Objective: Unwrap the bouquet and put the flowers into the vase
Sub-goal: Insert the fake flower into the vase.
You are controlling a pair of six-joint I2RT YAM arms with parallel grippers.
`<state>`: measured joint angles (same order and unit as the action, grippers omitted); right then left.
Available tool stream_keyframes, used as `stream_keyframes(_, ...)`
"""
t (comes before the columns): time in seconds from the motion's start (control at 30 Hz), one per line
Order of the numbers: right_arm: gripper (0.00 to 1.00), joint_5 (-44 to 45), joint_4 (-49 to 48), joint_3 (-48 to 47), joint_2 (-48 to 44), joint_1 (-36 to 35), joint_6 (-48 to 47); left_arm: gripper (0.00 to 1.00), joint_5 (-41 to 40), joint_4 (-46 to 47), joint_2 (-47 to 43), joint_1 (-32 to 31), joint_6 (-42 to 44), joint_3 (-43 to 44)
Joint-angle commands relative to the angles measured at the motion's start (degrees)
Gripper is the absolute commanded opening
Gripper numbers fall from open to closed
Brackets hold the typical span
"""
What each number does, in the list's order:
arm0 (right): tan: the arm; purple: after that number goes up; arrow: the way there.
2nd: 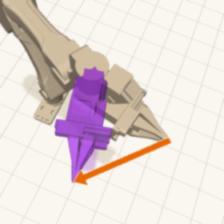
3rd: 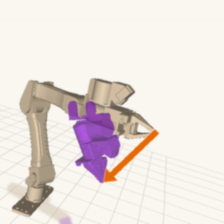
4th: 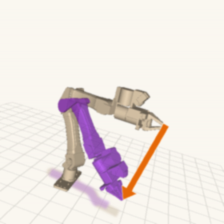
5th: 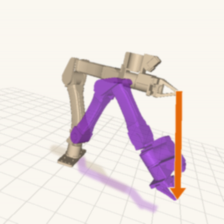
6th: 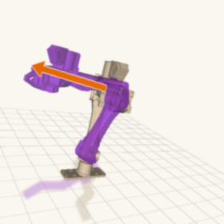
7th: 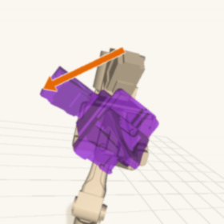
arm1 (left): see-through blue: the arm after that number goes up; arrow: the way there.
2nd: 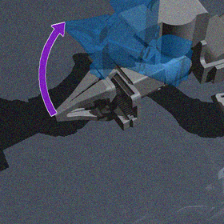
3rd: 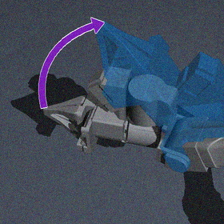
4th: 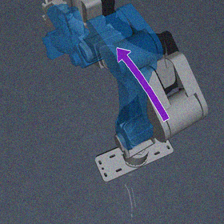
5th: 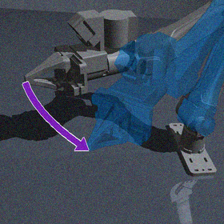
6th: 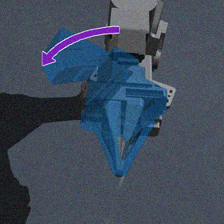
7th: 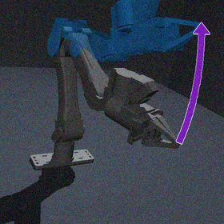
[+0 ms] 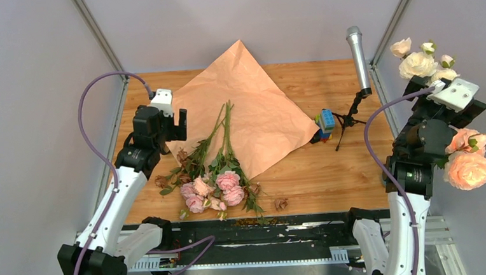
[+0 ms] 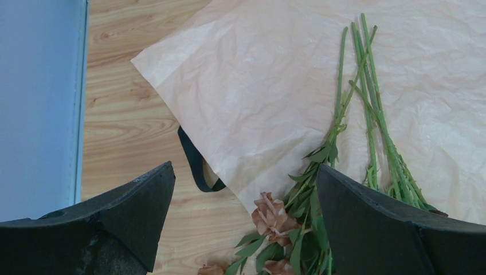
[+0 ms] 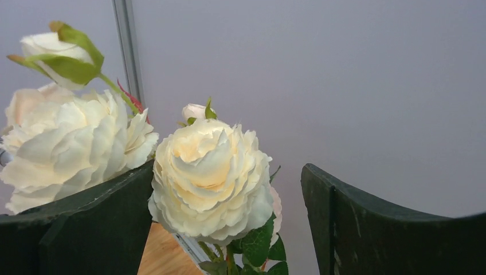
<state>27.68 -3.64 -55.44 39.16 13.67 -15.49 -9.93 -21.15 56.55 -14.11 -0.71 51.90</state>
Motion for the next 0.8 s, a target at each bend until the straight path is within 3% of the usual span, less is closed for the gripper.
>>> stream_keyframes(0.0, 0.92, 0.8, 2.0, 0.3, -0.2, -0.1, 0.4, 1.00, 0.5, 1.9, -1.4, 0.2, 0.3, 0.4)
stream_keyframes(0.17, 0.93, -5.0, 2.1, 0.6, -3.0, -0.1, 0.3, 1.00, 0.5, 1.9, -1.4, 0.2, 0.2, 0.3)
stream_keyframes(0.57, 0.99, -20.3, 8.0, -10.9, -3.3, -0.1, 1.6, 1.00, 3.5, 2.0, -0.2, 0.2, -1.7, 0.7)
stream_keyframes(0.77, 0.99, -37.3, 13.0, -18.5, 1.8, 0.0, 2.4, 1.00, 7.7, 0.6, 2.2, 0.2, -4.0, 2.2)
